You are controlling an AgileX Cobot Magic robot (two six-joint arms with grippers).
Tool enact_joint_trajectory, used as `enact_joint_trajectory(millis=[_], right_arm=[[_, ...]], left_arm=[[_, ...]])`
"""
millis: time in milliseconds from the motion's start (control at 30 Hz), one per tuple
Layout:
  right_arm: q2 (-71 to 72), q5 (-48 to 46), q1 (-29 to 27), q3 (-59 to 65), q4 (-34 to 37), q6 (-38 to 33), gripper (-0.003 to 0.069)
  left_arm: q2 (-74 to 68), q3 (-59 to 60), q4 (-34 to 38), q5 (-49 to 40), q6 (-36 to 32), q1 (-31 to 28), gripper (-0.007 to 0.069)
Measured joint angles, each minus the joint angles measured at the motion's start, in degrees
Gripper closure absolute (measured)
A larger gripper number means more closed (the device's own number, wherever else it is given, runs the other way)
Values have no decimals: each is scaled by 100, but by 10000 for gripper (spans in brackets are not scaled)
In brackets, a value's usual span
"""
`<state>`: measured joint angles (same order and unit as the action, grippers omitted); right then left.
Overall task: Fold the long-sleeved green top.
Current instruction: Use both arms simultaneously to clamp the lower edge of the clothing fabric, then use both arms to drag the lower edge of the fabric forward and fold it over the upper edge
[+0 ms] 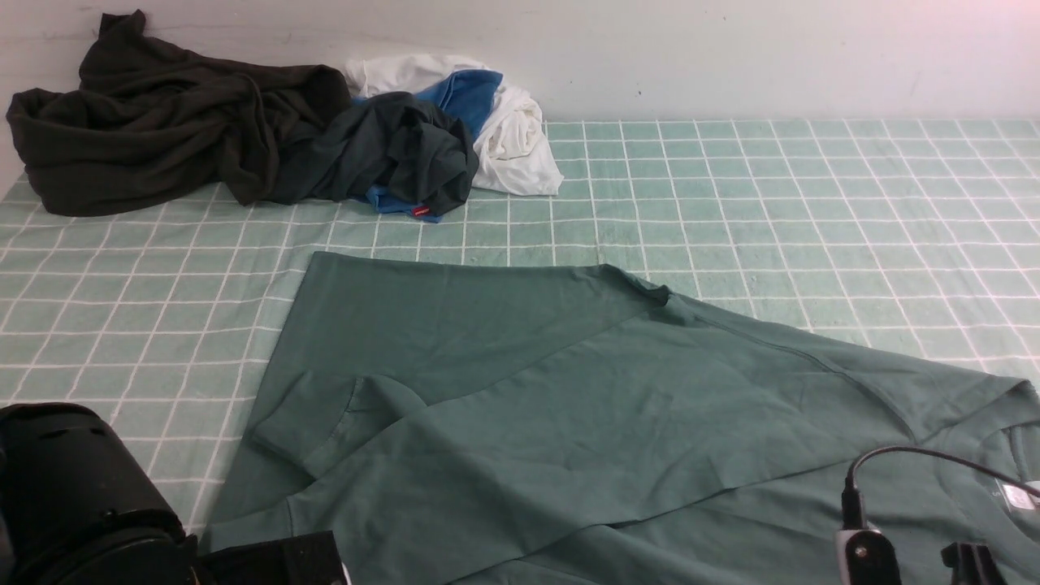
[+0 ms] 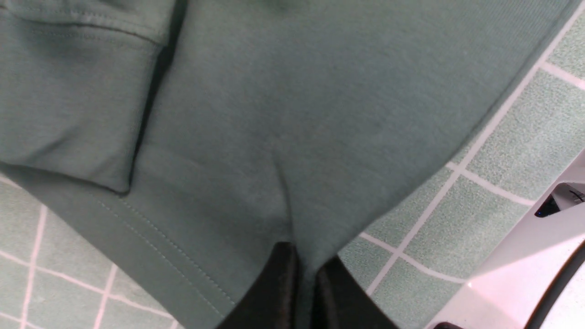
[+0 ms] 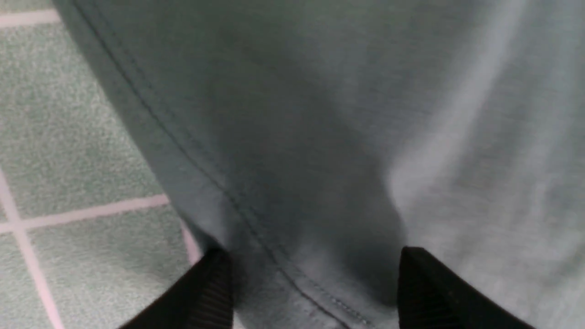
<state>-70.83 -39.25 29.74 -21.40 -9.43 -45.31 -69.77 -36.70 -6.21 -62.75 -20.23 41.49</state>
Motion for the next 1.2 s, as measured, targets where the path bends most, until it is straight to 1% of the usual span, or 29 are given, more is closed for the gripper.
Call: enact_joint_trajectory(millis=[100, 133, 200, 267, 300, 367, 400, 433, 467, 500, 600, 667, 700, 733, 767, 800, 900, 967, 1000, 1033, 1133, 1167, 1200], right_arm=[[-35, -59, 0, -7, 22, -185, 267], [-43, -92, 0, -7, 45, -226, 298], [-55, -155, 14, -7, 67, -244, 381], [-55, -207, 21, -19, 62, -259, 483], [-55, -227, 21, -47, 49, -267, 515], [-55, -375, 21, -215, -4, -267, 622], [-48, -396, 21, -240, -4, -267, 622], [-23, -616, 21, -477, -41, -261, 648], [-22, -647, 21, -512, -58, -261, 650], [2, -875, 21, -817, -134, -261, 654], [4, -1185, -25, -1402, -337, -250, 655], [-72, -1201, -263, -1931, -428, -245, 655], [-84, -1194, -292, -1978, -430, -245, 655], [-192, -1130, -531, -2304, -430, -245, 655], [-212, -1106, -568, -2350, -421, -245, 655], [-299, -1066, -765, -2587, -384, -245, 655], [-975, -959, -1493, -3523, 2, -391, 655], [-1327, -953, -1753, -3913, 268, -550, 655], [-1419, -953, -1778, -4008, 298, -566, 655], [-1750, -946, -1916, -4334, 502, -701, 655], [-2511, -935, -2087, -5045, 779, -832, 655], [-2560, -921, -2088, -5086, 786, -832, 655], [-2834, -893, -2126, -5364, 812, -832, 655]], left_arm=[[0, 0, 0, 0, 0, 0, 619], [0, 0, 0, 0, 0, 0, 619], [0, 0, 0, 0, 0, 0, 619], [0, 0, 0, 0, 0, 0, 619], [0, 0, 0, 0, 6, 0, 619], [0, 0, 6, 0, 80, 0, 619], [0, 0, 6, 0, 80, 0, 619], [0, -28, -15, 0, 228, 0, 619], [0, -36, -27, -8, 282, 0, 619], [0, -134, -116, -30, 491, 0, 619], [0, -572, -538, -94, 872, 0, 618], [-24, -1087, -979, -170, 988, -116, 611], [-32, -1137, -1010, -170, 989, -137, 611], [-116, -1503, -1193, -170, 981, -327, 606], [-151, -1558, -1216, -170, 973, -361, 606], [-238, -1788, -1290, -170, 934, -510, 606], [-917, -2964, -1344, -99, 500, -1403, 604], [-1362, -3424, -1292, 52, 250, -1729, 604], [-1415, -3537, -1283, 69, 223, -1805, 604], [-1800, -3937, -1203, 192, 79, -2045, 604], [-2766, -4834, -1070, 387, -131, -2422, 604], [-2890, -4886, -1064, 394, -143, -2439, 604], [-3259, -5203, -1052, 438, -216, -2531, 604]])
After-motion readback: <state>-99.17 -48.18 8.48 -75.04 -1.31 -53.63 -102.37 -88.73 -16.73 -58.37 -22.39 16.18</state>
